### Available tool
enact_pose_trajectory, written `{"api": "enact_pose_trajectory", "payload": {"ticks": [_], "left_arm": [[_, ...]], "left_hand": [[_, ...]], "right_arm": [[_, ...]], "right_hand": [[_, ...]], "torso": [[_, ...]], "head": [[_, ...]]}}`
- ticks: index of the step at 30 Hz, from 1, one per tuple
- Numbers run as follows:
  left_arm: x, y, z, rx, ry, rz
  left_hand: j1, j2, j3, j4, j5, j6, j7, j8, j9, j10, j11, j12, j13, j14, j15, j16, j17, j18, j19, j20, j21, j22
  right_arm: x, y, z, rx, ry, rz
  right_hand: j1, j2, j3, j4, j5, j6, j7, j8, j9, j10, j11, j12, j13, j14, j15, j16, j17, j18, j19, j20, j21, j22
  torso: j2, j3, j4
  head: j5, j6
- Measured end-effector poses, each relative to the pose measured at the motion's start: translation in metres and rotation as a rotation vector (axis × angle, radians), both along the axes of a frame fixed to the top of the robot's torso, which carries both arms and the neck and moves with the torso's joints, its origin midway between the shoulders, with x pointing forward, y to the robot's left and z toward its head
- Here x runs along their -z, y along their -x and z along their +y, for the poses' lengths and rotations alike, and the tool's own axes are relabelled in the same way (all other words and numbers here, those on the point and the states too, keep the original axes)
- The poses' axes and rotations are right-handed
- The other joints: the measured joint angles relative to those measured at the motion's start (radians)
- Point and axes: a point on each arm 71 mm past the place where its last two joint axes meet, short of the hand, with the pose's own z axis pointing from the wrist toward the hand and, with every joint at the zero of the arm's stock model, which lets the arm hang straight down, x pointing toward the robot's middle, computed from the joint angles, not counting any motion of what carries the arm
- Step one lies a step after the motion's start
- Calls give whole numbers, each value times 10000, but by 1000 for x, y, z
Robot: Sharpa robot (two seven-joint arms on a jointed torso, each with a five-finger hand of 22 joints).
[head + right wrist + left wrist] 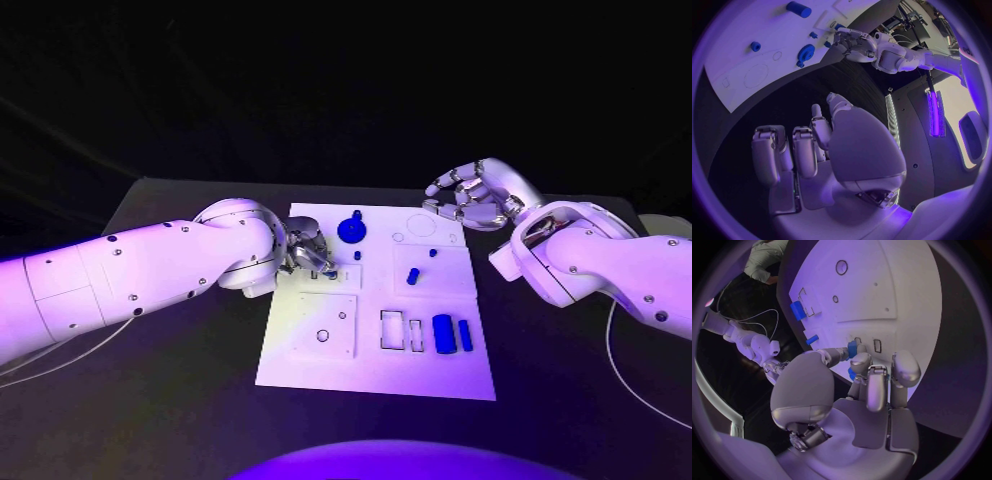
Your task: Assemble the parts on the task board
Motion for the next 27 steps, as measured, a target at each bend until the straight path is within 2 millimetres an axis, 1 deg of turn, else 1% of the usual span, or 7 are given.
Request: {"api": "enact_pose_trajectory", "payload": {"ticks": [5,8,15,23,25,27], "left_arm": [[1,-1,-1,69,-134,-12],[1,-2,-2,109,-198,-1],[2,-4,-4,143,-290,18],[3,-5,-6,186,-363,42],[3,-5,-6,208,-384,54],[3,-4,-7,240,-413,69]], "left_hand": [[-91,14,0,0,154,1,0,36,12,34,-33,63,83,0,0,0,0,-1,54,-54,69,103],[-120,-15,0,0,157,4,-2,36,31,72,-4,63,85,0,0,0,0,0,54,-54,69,129],[-170,-65,0,0,242,6,-2,76,39,74,-6,101,127,0,0,0,-1,1,90,-18,113,177],[-193,-87,0,-1,309,12,-1,78,38,74,-5,101,151,0,1,-1,-1,1,90,-19,116,203],[-232,-48,-14,-16,309,72,-35,78,39,107,-38,151,167,0,1,-1,-1,1,89,-19,116,203],[-232,-48,-30,-32,356,74,-37,81,39,138,-8,210,203,-23,-22,13,-1,1,126,-55,116,242]], "right_arm": [[0,0,0,1,1,10],[1,0,0,4,2,13],[1,0,0,11,4,19],[1,0,0,12,5,22],[1,0,0,11,5,23],[1,0,0,11,5,28]], "right_hand": [[-38,-38,0,0,34,0,0,0,-1,0,0,0,-1,0,0,0,-1,0,0,0,0,0],[-38,-38,0,0,34,0,0,0,-1,0,0,0,-1,0,0,0,-2,0,0,0,0,-1],[-38,-38,0,0,34,0,0,0,7,0,0,0,-1,0,0,0,-2,-1,0,0,0,-1],[-38,-38,0,0,34,0,0,0,6,0,0,0,-1,0,0,0,-3,-1,0,0,0,-2],[-38,-38,0,0,34,0,0,0,6,0,0,0,-1,0,0,0,-3,0,0,0,0,-2],[-38,-38,0,0,34,0,0,0,6,0,0,0,-1,0,0,0,-3,0,0,0,0,-2]], "torso": [[0,0,-4],[0,-1,-10],[4,-4,-6],[6,-5,-5],[6,-4,-4],[6,-4,-4]], "head": [[10,-12],[12,-13],[-23,-19],[-27,-53],[-23,-58],[-18,-64]]}}
